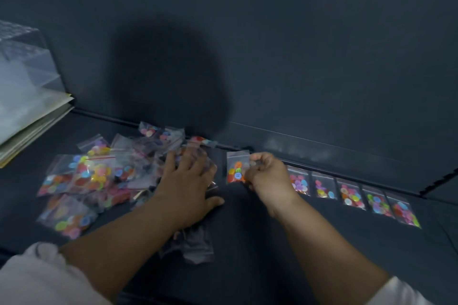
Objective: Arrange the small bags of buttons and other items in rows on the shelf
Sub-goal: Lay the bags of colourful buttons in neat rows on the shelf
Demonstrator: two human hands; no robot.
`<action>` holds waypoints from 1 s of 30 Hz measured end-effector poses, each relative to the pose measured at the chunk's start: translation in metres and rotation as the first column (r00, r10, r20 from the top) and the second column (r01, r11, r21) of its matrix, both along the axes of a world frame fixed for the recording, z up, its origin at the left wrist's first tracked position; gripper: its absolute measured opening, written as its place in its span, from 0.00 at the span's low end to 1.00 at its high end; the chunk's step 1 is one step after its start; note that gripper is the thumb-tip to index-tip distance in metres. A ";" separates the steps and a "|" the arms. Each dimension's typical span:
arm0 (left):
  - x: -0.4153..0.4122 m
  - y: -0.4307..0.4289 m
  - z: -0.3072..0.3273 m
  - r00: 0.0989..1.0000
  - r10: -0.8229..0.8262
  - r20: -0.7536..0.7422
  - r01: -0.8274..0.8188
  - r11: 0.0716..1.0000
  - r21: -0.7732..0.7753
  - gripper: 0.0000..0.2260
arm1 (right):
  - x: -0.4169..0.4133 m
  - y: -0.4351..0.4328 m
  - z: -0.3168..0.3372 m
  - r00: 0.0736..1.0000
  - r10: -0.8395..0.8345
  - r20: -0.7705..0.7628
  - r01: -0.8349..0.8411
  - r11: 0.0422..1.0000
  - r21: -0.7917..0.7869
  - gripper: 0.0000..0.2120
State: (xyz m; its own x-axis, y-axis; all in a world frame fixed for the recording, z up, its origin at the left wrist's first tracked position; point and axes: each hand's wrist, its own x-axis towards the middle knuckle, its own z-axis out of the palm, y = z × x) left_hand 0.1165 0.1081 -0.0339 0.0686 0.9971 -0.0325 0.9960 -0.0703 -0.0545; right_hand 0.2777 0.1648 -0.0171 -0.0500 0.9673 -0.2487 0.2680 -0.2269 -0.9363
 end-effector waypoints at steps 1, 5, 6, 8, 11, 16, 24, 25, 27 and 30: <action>-0.006 0.000 -0.001 1.000 0.000 -0.021 -0.001 1.000 -0.022 0.36 | -0.006 0.003 -0.001 1.000 -0.006 0.028 0.006 1.000 -0.001 0.12; -0.026 0.001 -0.006 1.000 -0.003 0.006 0.004 0.997 -0.071 0.36 | -0.028 0.011 -0.009 0.994 -0.028 0.102 0.030 0.999 -0.014 0.14; -0.030 0.002 -0.007 1.000 -0.012 0.009 0.012 0.998 -0.065 0.36 | -0.033 0.013 -0.011 0.992 -0.033 0.126 0.035 0.999 -0.012 0.15; -0.036 0.002 -0.007 0.999 -0.032 0.015 0.033 0.998 -0.046 0.35 | -0.041 0.017 -0.014 0.983 -0.037 0.180 0.036 0.999 0.006 0.17; -0.046 0.002 -0.008 0.998 -0.058 0.015 0.059 0.998 -0.039 0.35 | -0.046 0.018 -0.010 0.945 -0.019 0.328 -0.003 0.998 0.065 0.19; -0.059 0.002 -0.006 0.996 -0.083 0.011 0.083 0.996 -0.044 0.35 | -0.044 -0.007 0.004 0.572 -0.040 0.820 -0.305 0.917 0.257 0.09; -0.065 0.003 -0.004 0.995 -0.100 0.026 0.101 0.992 -0.071 0.34 | -0.046 -0.032 -0.023 0.379 0.188 0.906 -0.594 0.801 0.082 0.24; -0.066 0.003 -0.004 0.994 -0.103 0.025 0.104 0.992 -0.074 0.34 | -0.047 -0.033 -0.023 0.380 0.185 0.906 -0.591 0.802 0.084 0.24; -0.067 0.003 -0.004 0.994 -0.107 0.036 0.109 0.991 -0.080 0.34 | -0.049 -0.034 -0.021 0.402 0.176 0.899 -0.585 0.804 0.105 0.24; -0.069 0.002 -0.003 0.990 -0.112 0.083 0.119 0.989 -0.088 0.35 | -0.054 -0.032 -0.019 0.460 0.137 0.877 -0.572 0.801 0.175 0.23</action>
